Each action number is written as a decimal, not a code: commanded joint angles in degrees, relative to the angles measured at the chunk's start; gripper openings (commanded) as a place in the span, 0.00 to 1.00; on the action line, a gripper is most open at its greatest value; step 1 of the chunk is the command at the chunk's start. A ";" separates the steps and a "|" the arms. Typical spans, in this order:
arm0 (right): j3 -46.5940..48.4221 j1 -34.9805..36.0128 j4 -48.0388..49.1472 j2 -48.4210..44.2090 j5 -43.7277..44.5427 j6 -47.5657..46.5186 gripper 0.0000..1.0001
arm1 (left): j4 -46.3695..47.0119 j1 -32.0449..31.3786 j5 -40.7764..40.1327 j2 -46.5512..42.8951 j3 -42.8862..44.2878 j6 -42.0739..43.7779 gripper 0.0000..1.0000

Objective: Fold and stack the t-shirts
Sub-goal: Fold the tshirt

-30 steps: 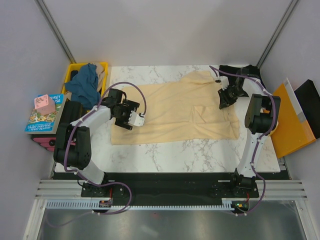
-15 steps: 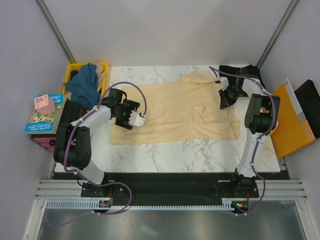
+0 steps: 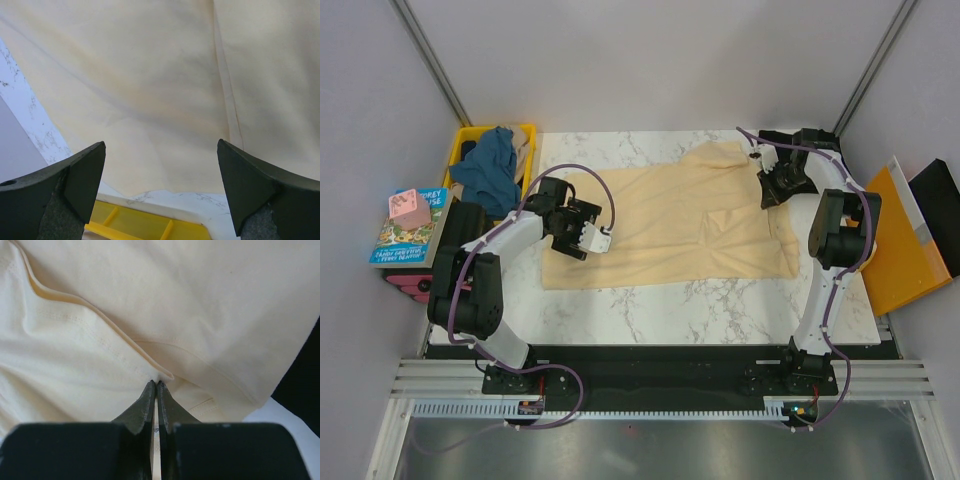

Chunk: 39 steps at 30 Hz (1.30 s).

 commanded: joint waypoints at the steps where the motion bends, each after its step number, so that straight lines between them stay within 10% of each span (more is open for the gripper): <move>1: 2.98 0.17 0.87 -3.71 0.46 -0.31 0.07 | -0.75 -0.28 1.43 0.24 2.08 0.93 1.00; 24: 3.60 3.15 7.81 -2.83 5.91 1.19 0.06 | -0.67 -0.89 1.08 0.06 1.56 0.05 1.00; 29: 1.06 3.95 10.88 -3.62 11.53 1.98 0.53 | -0.32 -0.89 -0.84 -0.02 0.77 -1.00 1.00; 39: -11.69 4.30 13.73 -21.00 14.71 -7.68 0.62 | 10.78 -0.10 2.74 -12.84 -9.33 -7.33 1.00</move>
